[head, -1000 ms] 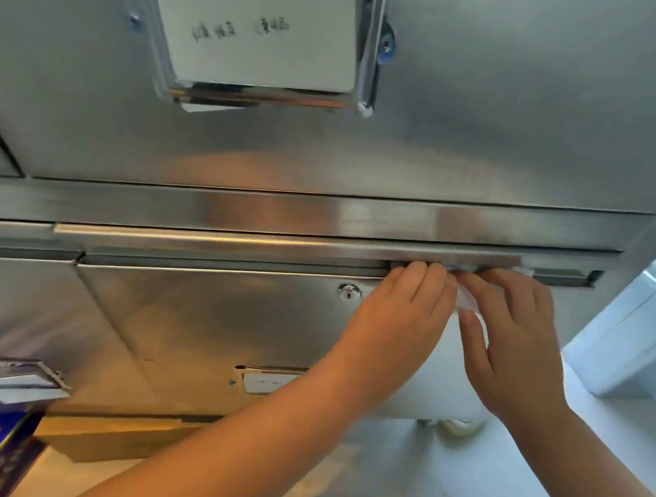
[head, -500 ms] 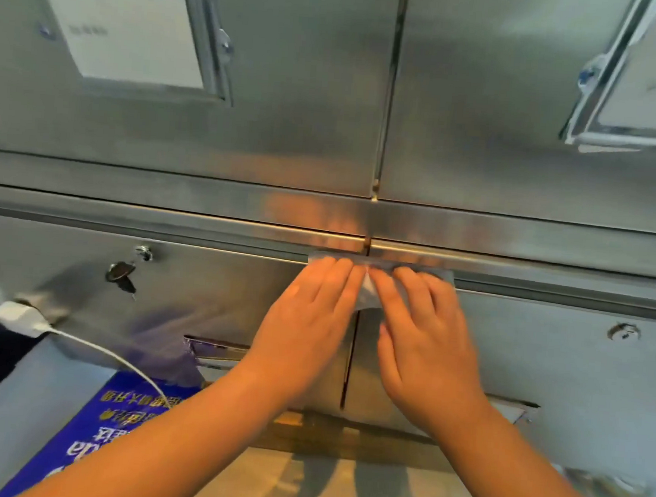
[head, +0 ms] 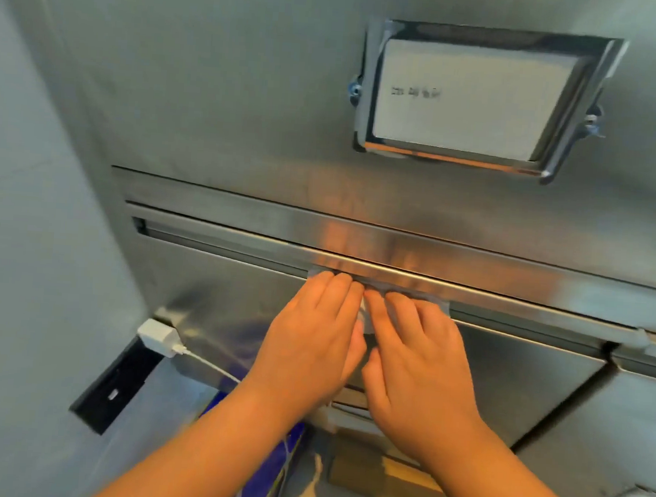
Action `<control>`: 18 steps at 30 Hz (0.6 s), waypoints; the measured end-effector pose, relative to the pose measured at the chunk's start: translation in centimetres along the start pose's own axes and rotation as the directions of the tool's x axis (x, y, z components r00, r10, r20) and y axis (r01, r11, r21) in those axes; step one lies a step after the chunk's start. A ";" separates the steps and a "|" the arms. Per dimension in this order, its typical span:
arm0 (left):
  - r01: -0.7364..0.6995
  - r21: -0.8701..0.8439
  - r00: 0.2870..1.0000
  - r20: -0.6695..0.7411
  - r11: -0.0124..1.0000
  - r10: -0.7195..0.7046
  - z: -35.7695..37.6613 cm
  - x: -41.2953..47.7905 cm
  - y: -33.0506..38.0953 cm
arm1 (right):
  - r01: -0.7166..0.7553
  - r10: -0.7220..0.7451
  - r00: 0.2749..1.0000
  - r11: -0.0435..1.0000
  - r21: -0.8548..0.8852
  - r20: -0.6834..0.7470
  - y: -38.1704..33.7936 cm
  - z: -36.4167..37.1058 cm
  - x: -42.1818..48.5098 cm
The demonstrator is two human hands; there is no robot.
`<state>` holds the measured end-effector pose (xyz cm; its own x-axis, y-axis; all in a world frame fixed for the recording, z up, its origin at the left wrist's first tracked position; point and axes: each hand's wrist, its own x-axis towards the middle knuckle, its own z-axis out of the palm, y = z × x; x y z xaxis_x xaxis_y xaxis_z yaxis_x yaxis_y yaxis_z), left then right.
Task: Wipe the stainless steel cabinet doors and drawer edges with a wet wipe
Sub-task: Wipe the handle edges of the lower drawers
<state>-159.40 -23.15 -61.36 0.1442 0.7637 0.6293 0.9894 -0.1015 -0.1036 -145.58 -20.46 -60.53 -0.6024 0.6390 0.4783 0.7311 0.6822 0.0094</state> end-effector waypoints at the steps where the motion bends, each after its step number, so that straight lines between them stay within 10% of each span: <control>1: 0.005 -0.009 1.000 -0.030 1.000 -0.006 -0.2 -0.3 -1.2 | 0.008 -0.008 1.000 1.000 0.027 -0.004 -1.3 0.2 0.8; 18: 0.263 -0.111 0.964 -0.011 0.958 -0.265 -2.0 -6.4 -19.7 | 0.197 -0.203 0.968 0.979 0.050 0.150 -16.7 4.1 11.0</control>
<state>-179.74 -27.38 -61.80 -0.1234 0.7564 0.6424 0.9879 0.0322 0.1517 -165.76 -23.40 -59.00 -0.7790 0.5334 0.3296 0.5810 0.8117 0.0596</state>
